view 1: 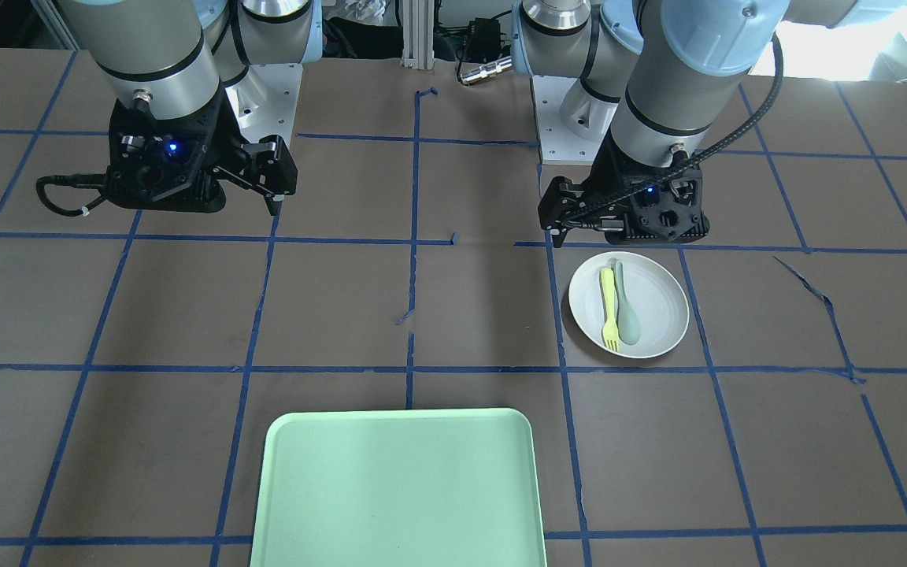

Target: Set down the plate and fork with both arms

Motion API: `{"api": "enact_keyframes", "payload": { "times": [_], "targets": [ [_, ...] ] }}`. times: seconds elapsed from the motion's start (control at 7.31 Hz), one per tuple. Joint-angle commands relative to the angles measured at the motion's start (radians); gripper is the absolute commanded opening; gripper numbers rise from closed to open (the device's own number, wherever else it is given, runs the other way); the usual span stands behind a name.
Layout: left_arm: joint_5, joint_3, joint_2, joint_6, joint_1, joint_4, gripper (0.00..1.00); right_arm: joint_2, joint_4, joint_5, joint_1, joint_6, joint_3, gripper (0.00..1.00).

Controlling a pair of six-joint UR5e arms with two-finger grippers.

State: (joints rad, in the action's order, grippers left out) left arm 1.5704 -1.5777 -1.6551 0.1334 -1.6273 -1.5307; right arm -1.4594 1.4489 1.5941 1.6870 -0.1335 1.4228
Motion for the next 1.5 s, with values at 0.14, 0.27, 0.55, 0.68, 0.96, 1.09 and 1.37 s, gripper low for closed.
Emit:
{"api": "enact_keyframes", "payload": {
  "times": [0.14,0.27,0.55,0.68,0.96,1.09,1.37],
  "targets": [
    [0.009,0.001,0.005,0.000,0.000,0.001,1.00,-0.004,0.010,-0.014,0.002,-0.035,-0.002,1.00],
    [0.008,-0.005,-0.002,0.000,0.000,0.001,1.00,-0.003,0.010,-0.016,0.002,-0.035,-0.001,1.00],
    [0.006,-0.013,0.005,0.002,-0.003,-0.002,1.00,0.008,0.010,-0.016,0.000,-0.035,0.001,1.00],
    [0.010,-0.010,-0.003,0.002,-0.005,0.010,1.00,0.014,0.013,-0.016,0.002,-0.035,0.011,1.00],
    [0.008,-0.001,0.014,-0.002,-0.003,-0.020,1.00,0.014,0.014,-0.008,0.000,-0.035,0.018,1.00],
    [0.003,0.004,0.020,-0.052,-0.002,-0.032,1.00,0.014,0.016,-0.003,-0.001,-0.031,0.019,1.00],
    [0.011,-0.002,0.021,-0.063,-0.002,-0.039,1.00,0.013,0.015,-0.014,-0.003,-0.037,0.019,1.00]
  ]
}}
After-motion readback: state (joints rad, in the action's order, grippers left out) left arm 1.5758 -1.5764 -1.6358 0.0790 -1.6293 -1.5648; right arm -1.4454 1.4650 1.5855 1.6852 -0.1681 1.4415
